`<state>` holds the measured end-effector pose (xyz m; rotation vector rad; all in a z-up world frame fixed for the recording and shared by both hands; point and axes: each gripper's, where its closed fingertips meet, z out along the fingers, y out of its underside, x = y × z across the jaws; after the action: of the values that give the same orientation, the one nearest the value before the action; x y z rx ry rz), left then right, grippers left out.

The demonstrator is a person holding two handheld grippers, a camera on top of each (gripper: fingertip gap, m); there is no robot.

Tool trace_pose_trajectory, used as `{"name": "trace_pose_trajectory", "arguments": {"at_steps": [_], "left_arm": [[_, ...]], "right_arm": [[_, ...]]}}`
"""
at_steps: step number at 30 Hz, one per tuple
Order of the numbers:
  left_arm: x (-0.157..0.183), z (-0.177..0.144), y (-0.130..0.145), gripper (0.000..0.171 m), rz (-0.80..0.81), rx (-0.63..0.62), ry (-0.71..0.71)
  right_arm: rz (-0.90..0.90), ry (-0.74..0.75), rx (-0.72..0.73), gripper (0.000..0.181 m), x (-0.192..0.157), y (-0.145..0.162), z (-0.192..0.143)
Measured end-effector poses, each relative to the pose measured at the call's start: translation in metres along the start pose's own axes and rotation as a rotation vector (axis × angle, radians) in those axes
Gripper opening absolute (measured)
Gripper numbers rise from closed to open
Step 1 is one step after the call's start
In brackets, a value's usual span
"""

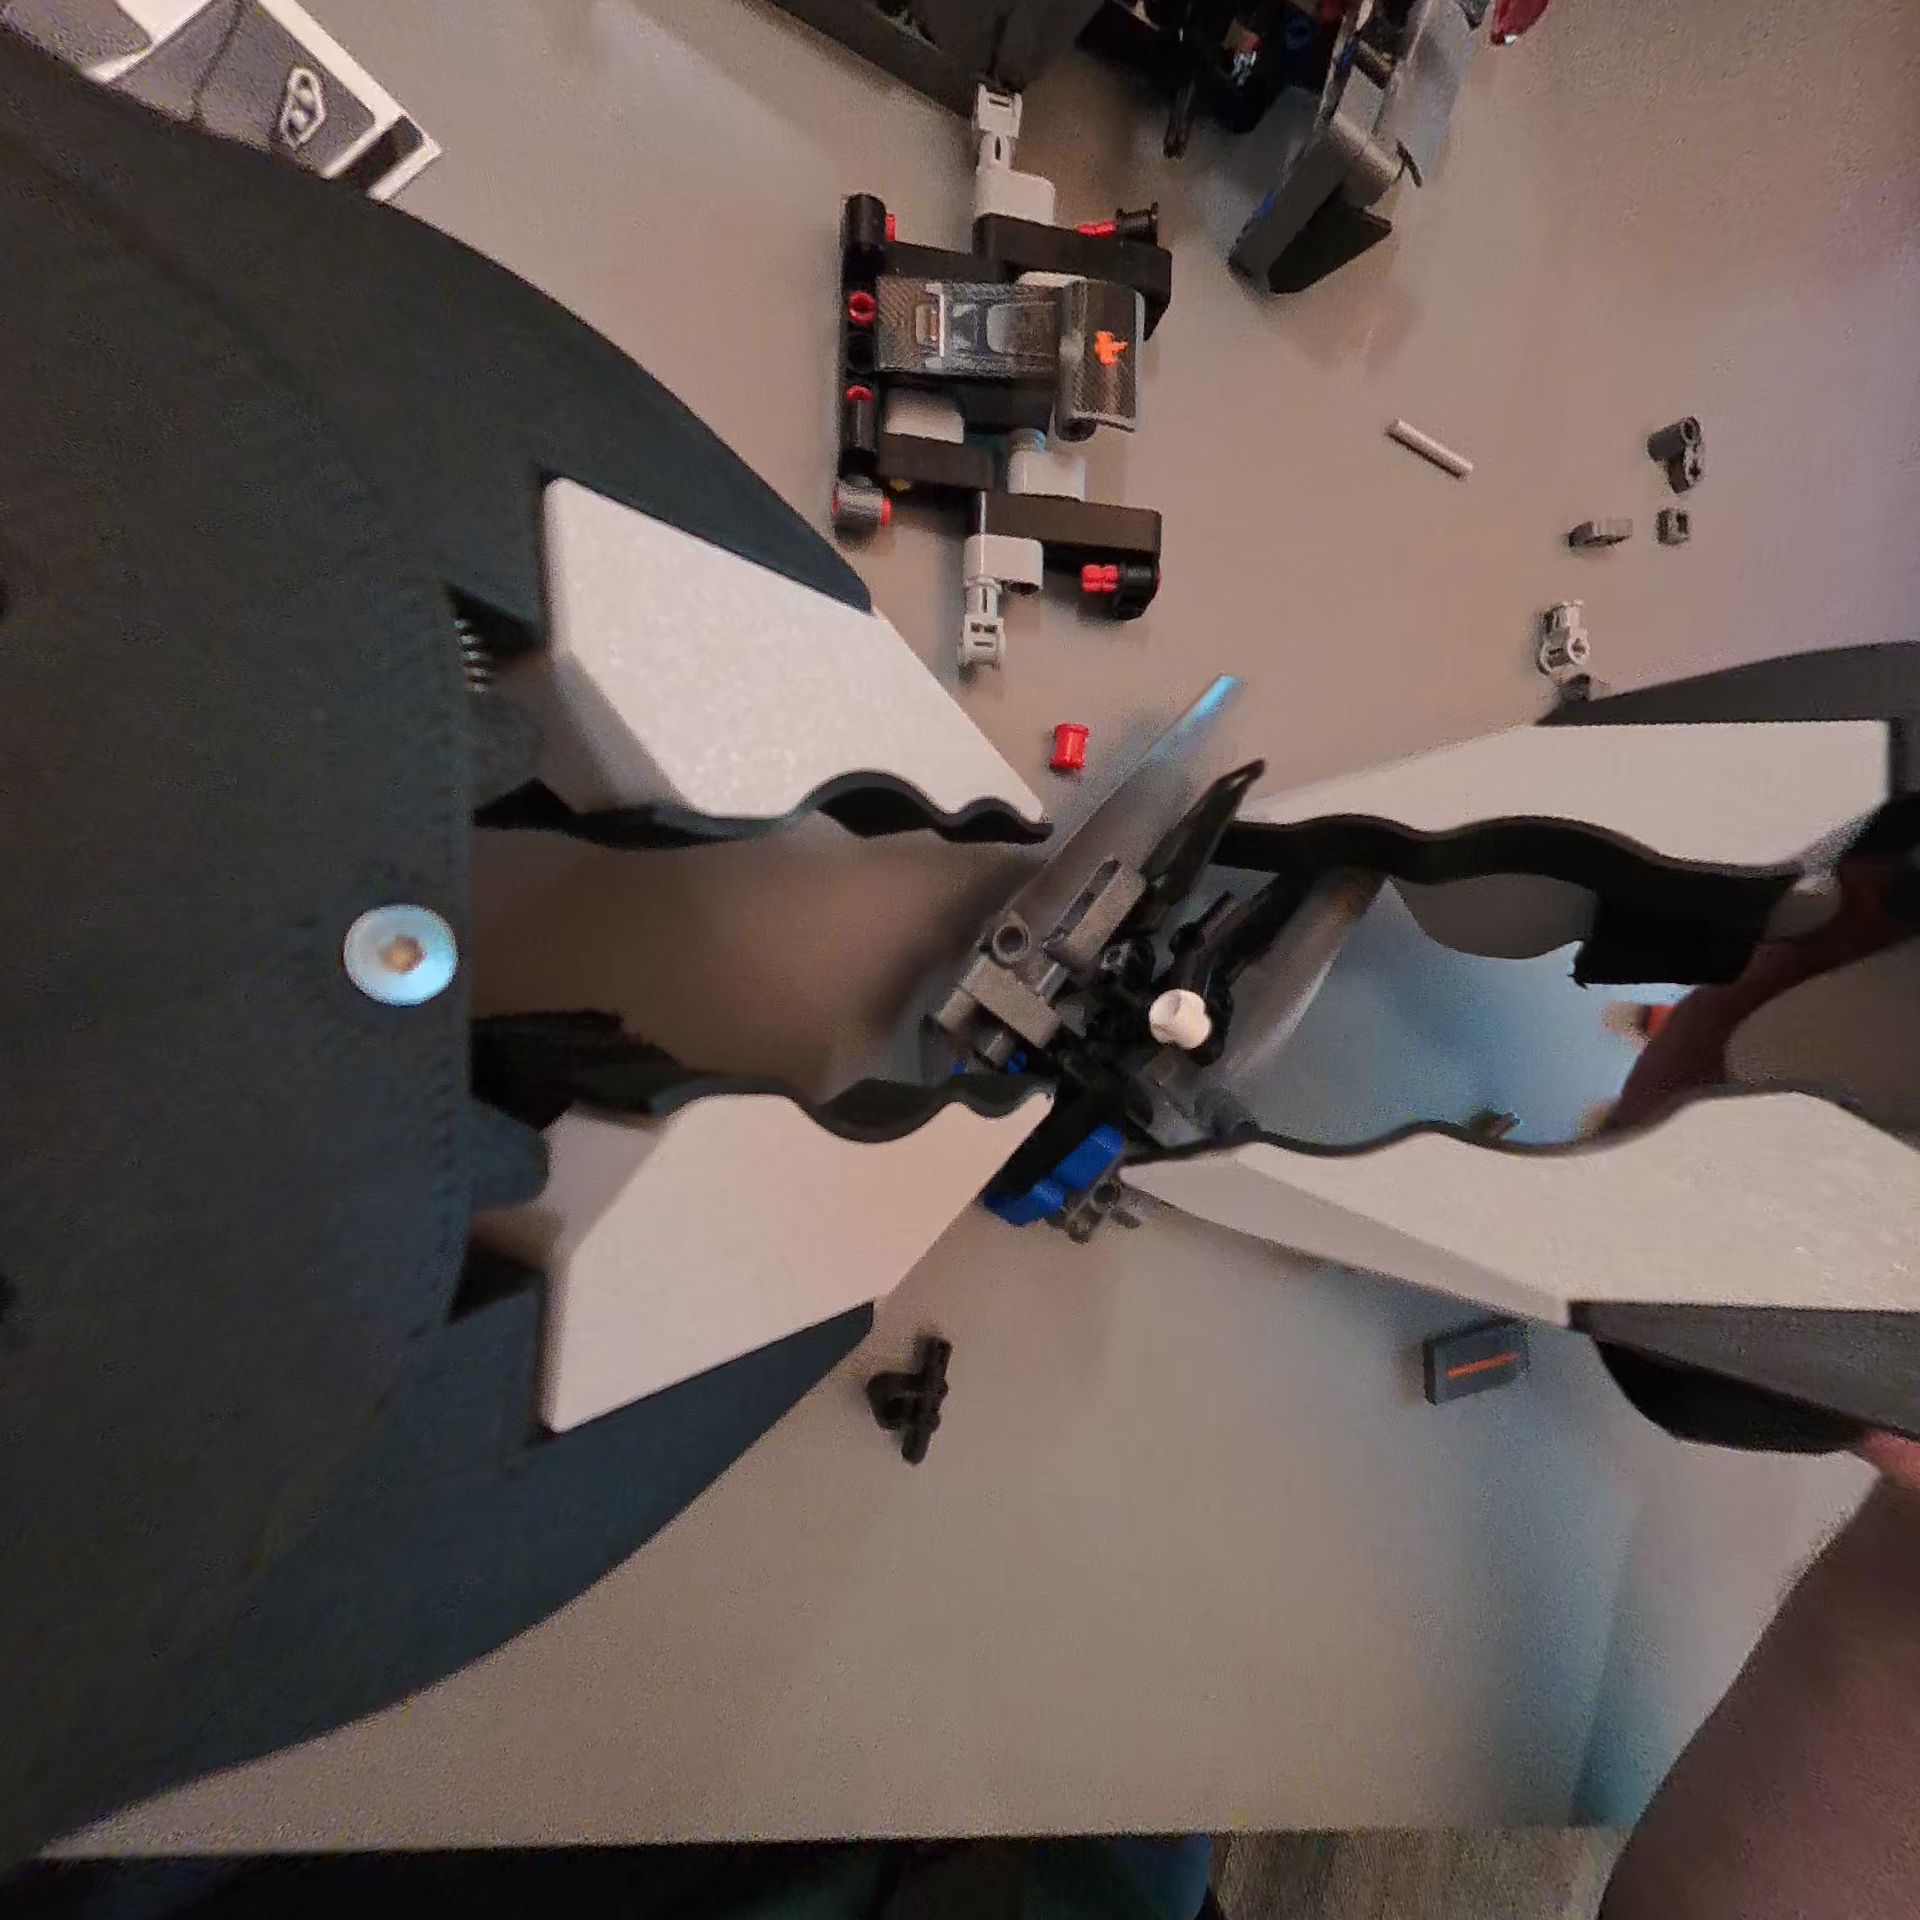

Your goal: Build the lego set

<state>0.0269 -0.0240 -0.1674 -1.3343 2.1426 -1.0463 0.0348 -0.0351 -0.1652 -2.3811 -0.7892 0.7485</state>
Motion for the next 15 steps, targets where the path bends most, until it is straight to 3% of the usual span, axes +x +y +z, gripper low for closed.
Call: {"name": "trace_pose_trajectory", "arguments": {"at_steps": [8, 15], "left_arm": [[-0.011, -0.006, -0.005, 0.047, -0.035, 0.031, 0.029], [-0.007, -0.009, -0.017, 0.054, -0.070, 0.018, -0.073]], "right_arm": [[0.021, 0.091, 0.129, 0.056, 0.002, 0.004, -0.037], [-0.026, 0.127, 0.144, 0.049, 0.010, 0.001, -0.040]]}}
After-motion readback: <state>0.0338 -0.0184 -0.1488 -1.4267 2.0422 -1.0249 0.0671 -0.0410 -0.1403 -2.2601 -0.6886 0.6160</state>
